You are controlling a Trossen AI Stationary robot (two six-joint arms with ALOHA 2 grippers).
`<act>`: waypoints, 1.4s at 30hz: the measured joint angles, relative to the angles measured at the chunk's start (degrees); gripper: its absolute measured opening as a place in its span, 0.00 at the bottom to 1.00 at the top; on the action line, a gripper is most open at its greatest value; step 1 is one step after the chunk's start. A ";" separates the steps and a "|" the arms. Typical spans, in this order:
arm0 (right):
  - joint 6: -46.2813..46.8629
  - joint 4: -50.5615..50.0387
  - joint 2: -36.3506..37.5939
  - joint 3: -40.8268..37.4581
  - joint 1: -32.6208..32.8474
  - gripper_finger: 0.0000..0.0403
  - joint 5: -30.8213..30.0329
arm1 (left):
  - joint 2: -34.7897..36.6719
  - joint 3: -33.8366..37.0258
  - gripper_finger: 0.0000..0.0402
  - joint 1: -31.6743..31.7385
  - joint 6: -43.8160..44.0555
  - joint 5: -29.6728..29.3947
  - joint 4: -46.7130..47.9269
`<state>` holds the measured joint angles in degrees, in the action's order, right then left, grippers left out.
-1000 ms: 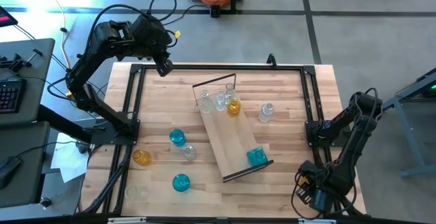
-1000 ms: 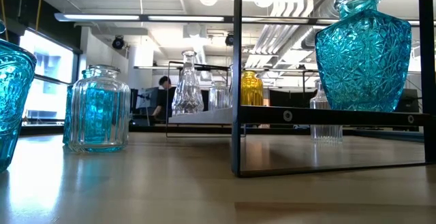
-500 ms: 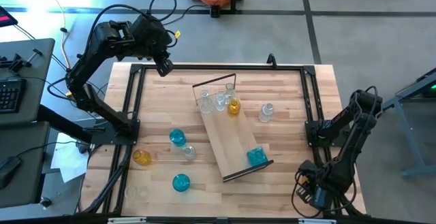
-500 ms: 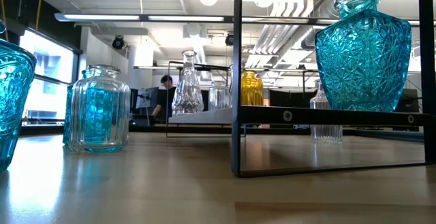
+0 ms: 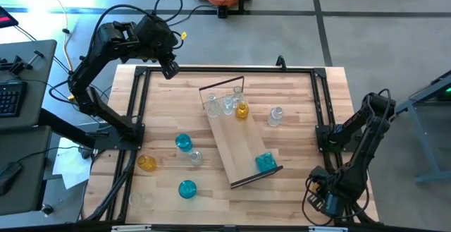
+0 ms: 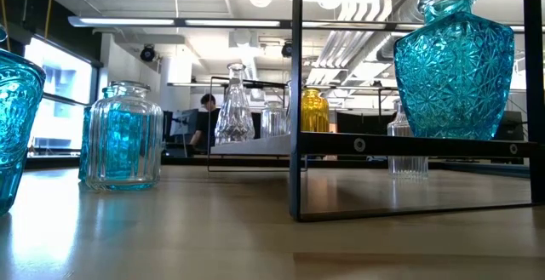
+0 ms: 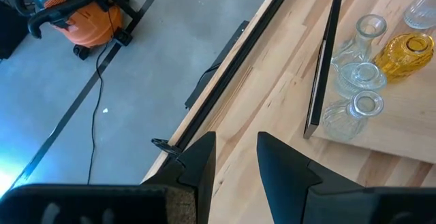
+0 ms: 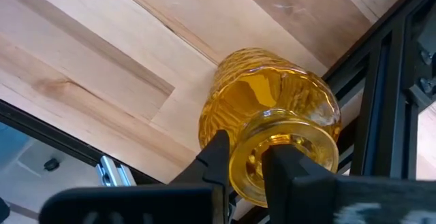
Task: Sort vases onto shelf
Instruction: Put the yellow crystal vase on the shelf aligned with the other yellow crystal vase
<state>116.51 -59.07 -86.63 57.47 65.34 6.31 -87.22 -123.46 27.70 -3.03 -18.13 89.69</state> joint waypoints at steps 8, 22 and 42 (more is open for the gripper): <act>-4.10 -6.32 -0.41 4.99 -2.75 0.06 -0.10 | 0.00 0.00 0.25 0.00 0.00 0.00 0.02; -19.63 -13.68 -0.26 12.61 -12.94 0.07 2.33 | 0.00 0.00 0.25 0.00 0.87 1.66 0.04; -47.79 -30.98 0.90 29.27 -32.45 0.07 -7.29 | 0.00 0.00 0.25 0.00 0.38 2.62 0.33</act>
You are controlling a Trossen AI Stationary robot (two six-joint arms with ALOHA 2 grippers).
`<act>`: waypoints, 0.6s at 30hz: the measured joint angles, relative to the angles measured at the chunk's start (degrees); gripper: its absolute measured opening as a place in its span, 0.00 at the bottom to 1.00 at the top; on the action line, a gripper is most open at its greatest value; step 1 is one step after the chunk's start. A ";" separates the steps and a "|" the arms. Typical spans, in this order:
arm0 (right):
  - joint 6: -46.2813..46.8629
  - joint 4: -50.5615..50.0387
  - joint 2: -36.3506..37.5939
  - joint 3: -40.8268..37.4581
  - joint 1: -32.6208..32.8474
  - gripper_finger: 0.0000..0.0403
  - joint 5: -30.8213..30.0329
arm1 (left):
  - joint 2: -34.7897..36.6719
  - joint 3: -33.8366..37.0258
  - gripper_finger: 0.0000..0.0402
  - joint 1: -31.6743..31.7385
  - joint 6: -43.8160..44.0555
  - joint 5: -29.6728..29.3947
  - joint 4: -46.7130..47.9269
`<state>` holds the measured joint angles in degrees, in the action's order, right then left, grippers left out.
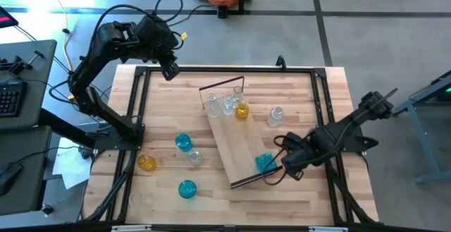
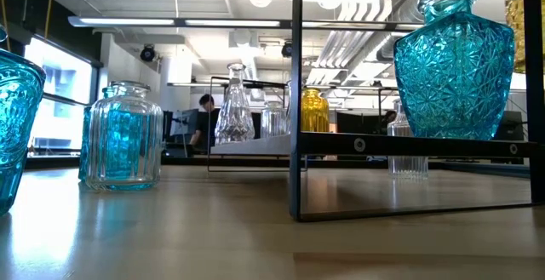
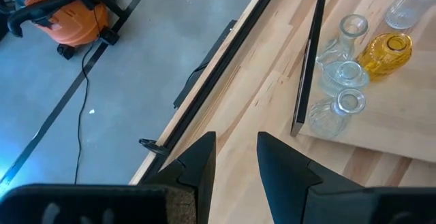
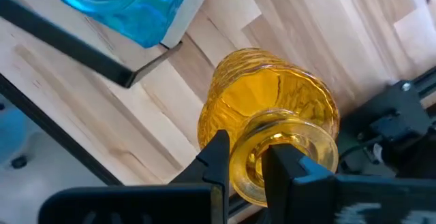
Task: Sort vases onto shelf
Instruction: Put the yellow crystal vase on the shelf aligned with the other yellow crystal vase
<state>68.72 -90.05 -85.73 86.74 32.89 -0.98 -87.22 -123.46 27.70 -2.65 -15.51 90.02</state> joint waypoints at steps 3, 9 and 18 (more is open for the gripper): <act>-1.85 0.05 0.00 0.01 -0.80 0.07 1.02 | 0.00 0.00 0.25 0.02 -0.01 0.00 0.00; -2.80 0.03 0.00 0.07 -2.01 0.07 -2.78 | 0.00 0.00 0.25 0.02 0.00 0.00 0.00; -8.92 0.05 0.00 0.09 -10.61 0.07 -12.05 | -0.24 0.00 0.25 0.02 0.03 0.28 0.00</act>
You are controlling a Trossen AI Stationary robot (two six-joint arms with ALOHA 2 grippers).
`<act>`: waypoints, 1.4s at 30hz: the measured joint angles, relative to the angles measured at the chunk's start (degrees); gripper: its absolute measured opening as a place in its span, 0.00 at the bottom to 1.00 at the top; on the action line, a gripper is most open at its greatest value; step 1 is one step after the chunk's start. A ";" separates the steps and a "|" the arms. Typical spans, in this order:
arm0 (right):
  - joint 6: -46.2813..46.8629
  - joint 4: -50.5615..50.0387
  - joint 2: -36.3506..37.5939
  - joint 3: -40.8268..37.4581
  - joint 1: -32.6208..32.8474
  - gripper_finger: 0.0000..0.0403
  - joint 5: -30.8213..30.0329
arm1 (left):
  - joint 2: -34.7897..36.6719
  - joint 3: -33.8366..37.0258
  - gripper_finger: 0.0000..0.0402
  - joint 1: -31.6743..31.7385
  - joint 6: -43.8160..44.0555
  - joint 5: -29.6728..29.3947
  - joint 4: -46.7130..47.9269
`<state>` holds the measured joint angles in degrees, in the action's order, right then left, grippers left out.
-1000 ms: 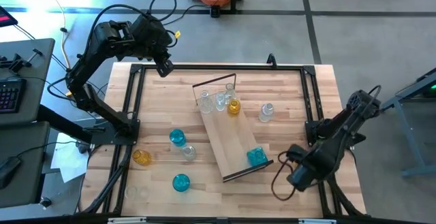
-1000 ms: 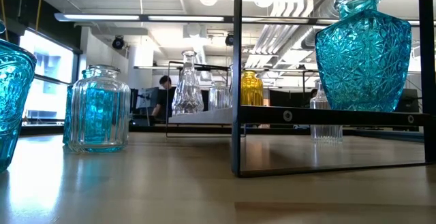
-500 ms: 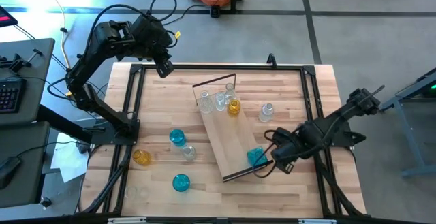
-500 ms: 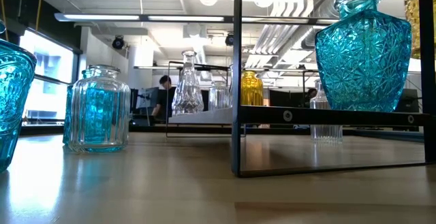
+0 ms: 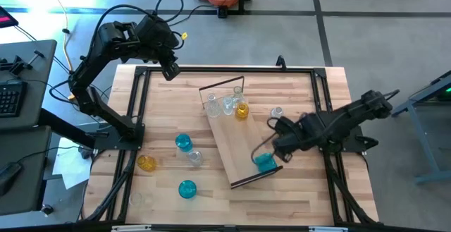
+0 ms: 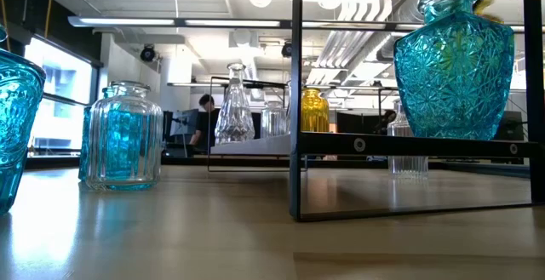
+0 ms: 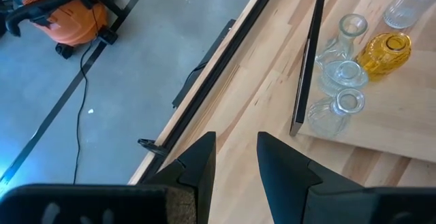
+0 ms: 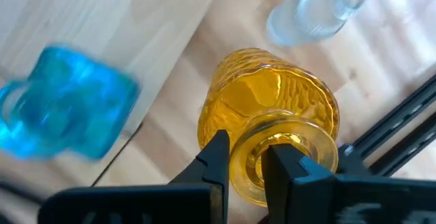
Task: Sort vases onto shelf
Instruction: Put the yellow crystal vase on the shelf aligned with the other yellow crystal vase
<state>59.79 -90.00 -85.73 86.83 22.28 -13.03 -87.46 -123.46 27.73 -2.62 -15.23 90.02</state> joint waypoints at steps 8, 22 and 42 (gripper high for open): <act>-13.79 4.55 0.00 0.00 -9.76 0.07 -1.94 | -0.09 0.00 0.25 0.00 0.47 0.15 0.00; -33.78 24.26 -7.99 0.00 -18.61 0.07 7.06 | -0.11 0.04 0.25 0.00 0.05 0.13 0.00; -46.52 23.71 -26.73 25.98 -21.54 0.07 14.71 | -0.13 0.04 0.25 0.00 -0.06 0.13 -0.01</act>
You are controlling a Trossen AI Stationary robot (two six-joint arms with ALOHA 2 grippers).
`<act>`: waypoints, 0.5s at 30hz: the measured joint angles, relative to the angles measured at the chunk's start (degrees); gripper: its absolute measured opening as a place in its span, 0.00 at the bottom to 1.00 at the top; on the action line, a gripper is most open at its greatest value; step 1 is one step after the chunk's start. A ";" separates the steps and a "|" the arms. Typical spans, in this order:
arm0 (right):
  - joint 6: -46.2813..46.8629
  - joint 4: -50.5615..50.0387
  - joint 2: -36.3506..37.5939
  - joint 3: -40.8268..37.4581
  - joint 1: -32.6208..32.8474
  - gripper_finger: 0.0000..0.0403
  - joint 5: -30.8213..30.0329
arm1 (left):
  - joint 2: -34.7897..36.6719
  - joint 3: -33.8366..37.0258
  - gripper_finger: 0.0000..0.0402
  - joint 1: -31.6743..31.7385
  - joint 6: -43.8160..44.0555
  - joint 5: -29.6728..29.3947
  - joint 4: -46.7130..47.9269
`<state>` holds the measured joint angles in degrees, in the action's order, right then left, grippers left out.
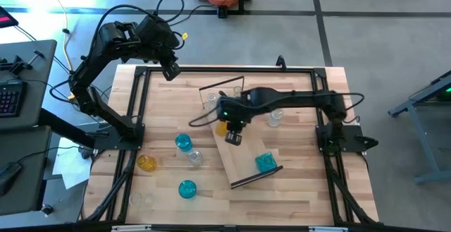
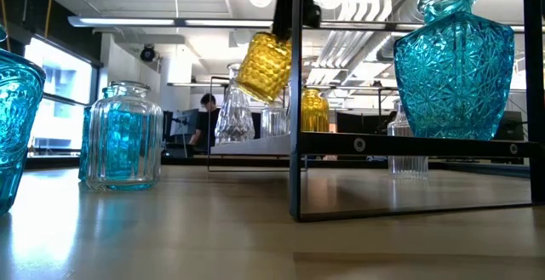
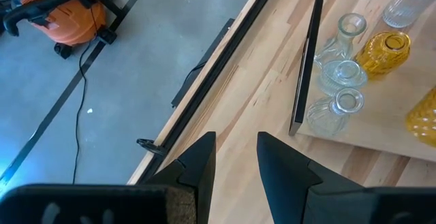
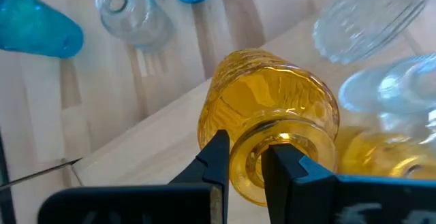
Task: Sort vases onto shelf
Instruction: Put the yellow crystal vase on the shelf aligned with the other yellow crystal vase
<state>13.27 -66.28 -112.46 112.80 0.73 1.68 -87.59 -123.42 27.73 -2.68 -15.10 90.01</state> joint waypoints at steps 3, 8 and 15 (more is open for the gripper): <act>-1.84 -5.84 -3.93 8.05 -1.24 0.07 -0.10 | 0.00 0.00 0.25 0.00 -0.15 0.00 0.01; -3.94 -14.88 -9.49 17.03 -3.24 0.07 3.02 | 0.00 0.00 0.25 0.00 -0.52 -0.02 0.01; -6.21 -18.16 -13.42 19.23 -3.74 0.07 4.84 | 0.00 0.00 0.25 0.00 -0.55 -0.02 0.01</act>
<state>7.06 -84.44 -125.88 132.04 -3.01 6.53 -87.59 -123.42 27.73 -3.22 -15.11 90.02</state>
